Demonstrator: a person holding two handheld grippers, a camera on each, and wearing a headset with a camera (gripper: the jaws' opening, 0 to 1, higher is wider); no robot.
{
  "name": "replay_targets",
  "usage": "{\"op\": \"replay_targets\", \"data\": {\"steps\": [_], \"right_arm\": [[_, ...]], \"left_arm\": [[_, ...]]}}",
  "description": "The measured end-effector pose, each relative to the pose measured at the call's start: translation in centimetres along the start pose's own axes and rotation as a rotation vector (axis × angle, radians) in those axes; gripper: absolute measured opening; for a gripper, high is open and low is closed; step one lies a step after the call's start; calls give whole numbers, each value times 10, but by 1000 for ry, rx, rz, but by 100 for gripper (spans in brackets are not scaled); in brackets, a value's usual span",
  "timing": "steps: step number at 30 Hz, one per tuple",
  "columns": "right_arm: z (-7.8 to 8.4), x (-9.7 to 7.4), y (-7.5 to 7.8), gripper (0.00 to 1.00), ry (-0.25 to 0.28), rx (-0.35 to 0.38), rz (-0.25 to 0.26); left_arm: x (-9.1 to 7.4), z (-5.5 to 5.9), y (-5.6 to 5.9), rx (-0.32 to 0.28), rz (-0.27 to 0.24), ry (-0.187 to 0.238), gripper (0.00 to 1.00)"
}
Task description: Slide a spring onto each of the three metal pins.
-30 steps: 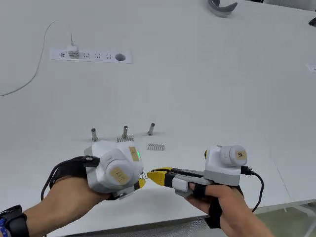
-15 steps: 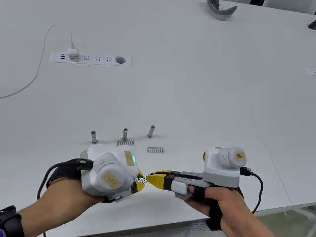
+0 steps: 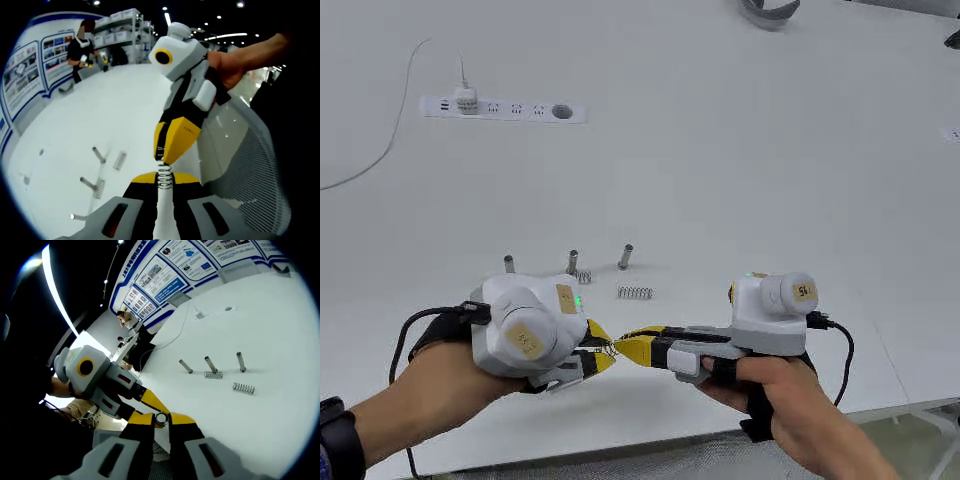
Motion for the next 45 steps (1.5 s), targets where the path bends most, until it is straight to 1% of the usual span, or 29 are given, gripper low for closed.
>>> {"op": "replay_targets", "data": {"steps": [4,11,14,19,24,26,30,40,45], "right_arm": [[-3,-2,0,12,-25,-38,1],[-15,-7,-4,12,-101,-163,-8],[-20,-10,-5,12,-156,-246,-18],[-25,-14,-9,12,-250,-360,-35],[-28,-14,-12,13,-313,-434,-53],[-27,-14,-13,13,-339,-463,-55],[-28,-13,-16,13,-373,-505,-69],[-27,-12,-20,13,-420,-562,-108],[-26,-11,-23,13,-452,-608,-118]], "left_arm": [[0,-4,-1,11,4,21,9],[-2,-15,-6,-9,19,85,9],[-3,-21,-7,-9,27,110,9],[-4,-28,-7,-9,38,132,9],[-5,-34,-7,-11,47,152,9],[-6,-37,-7,-24,55,168,9],[-7,-38,-6,-10,61,166,9],[-8,-39,-3,-6,92,170,9],[-8,-38,-2,-3,109,173,9]]}}
Point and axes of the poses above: the centre of the closed fingertips' face, and the gripper's own axes: x roughly forward along the fingers, y roughly to its right, z roughly out of its underside, the point moved 3 cm from there along -x, roughly backward along the fingers, and after that the axes turned 4 degrees about y, right-handed, at the moved point
